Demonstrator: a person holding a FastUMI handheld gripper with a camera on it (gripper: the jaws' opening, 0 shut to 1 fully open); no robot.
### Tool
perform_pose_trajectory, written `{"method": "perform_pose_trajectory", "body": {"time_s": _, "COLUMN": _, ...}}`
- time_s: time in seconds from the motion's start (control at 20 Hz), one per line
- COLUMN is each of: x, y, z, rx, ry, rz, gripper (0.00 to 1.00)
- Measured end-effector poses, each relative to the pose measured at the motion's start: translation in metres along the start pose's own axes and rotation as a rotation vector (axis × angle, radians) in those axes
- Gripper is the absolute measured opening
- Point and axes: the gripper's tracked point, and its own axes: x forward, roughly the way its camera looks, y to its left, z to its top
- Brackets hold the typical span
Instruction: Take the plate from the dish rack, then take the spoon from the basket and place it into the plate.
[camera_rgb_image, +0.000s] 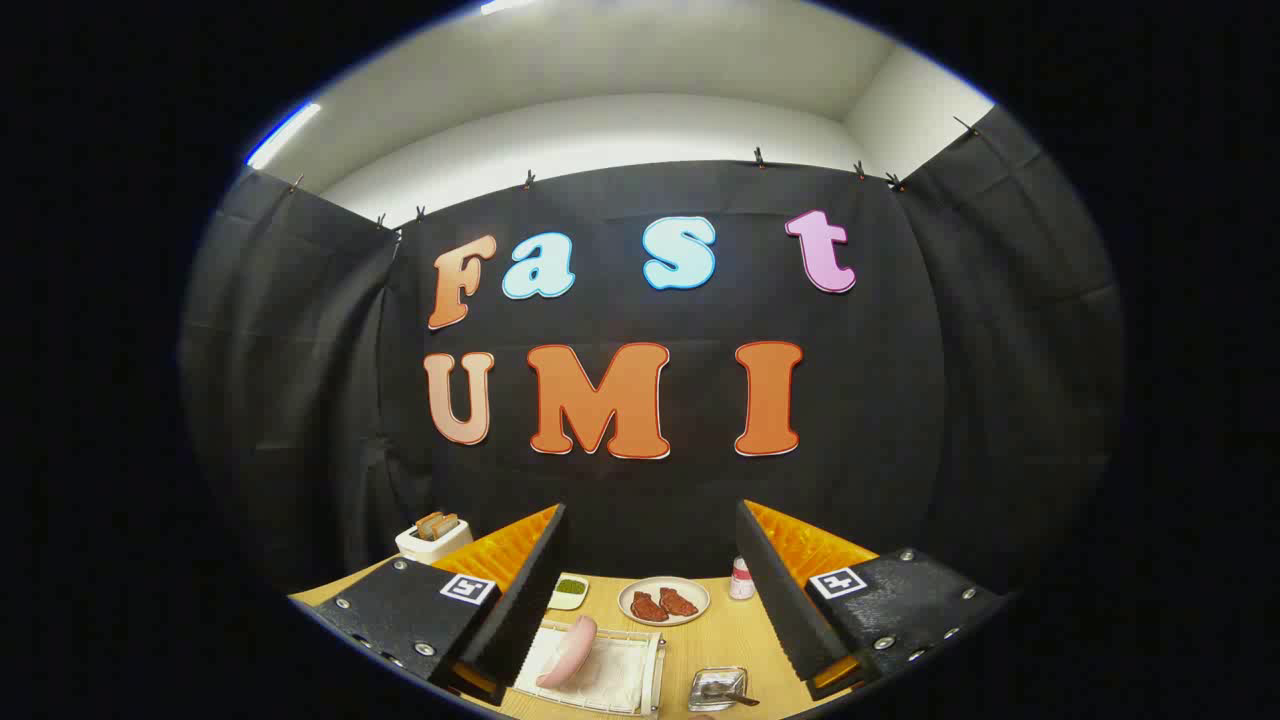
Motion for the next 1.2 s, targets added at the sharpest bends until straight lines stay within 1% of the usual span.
{"method": "perform_pose_trajectory", "body": {"time_s": 0.25, "x": 0.0, "y": 0.009, "z": -0.005, "rx": -0.007, "ry": 0.027, "rz": 0.019, "gripper": 0.98}}
{"method": "perform_pose_trajectory", "body": {"time_s": 0.6, "x": -0.005, "y": 0.011, "z": 0.017, "rx": -0.026, "ry": -0.044, "rz": 0.016, "gripper": 0.98}}
{"method": "perform_pose_trajectory", "body": {"time_s": 0.7, "x": -0.006, "y": 0.013, "z": 0.013, "rx": -0.031, "ry": -0.04, "rz": 0.024, "gripper": 0.98}}
{"method": "perform_pose_trajectory", "body": {"time_s": 0.9, "x": -0.002, "y": 0.021, "z": -0.009, "rx": -0.045, "ry": 0.045, "rz": 0.046, "gripper": 0.98}}
{"method": "perform_pose_trajectory", "body": {"time_s": 1.0, "x": 0.002, "y": 0.028, "z": -0.022, "rx": -0.064, "ry": 0.098, "rz": 0.073, "gripper": 0.98}}
{"method": "perform_pose_trajectory", "body": {"time_s": 1.1, "x": 0.01, "y": 0.042, "z": -0.043, "rx": -0.066, "ry": 0.176, "rz": 0.118, "gripper": 0.98}}
{"method": "perform_pose_trajectory", "body": {"time_s": 1.2, "x": 0.017, "y": 0.055, "z": -0.068, "rx": -0.046, "ry": 0.282, "rz": 0.157, "gripper": 0.98}}
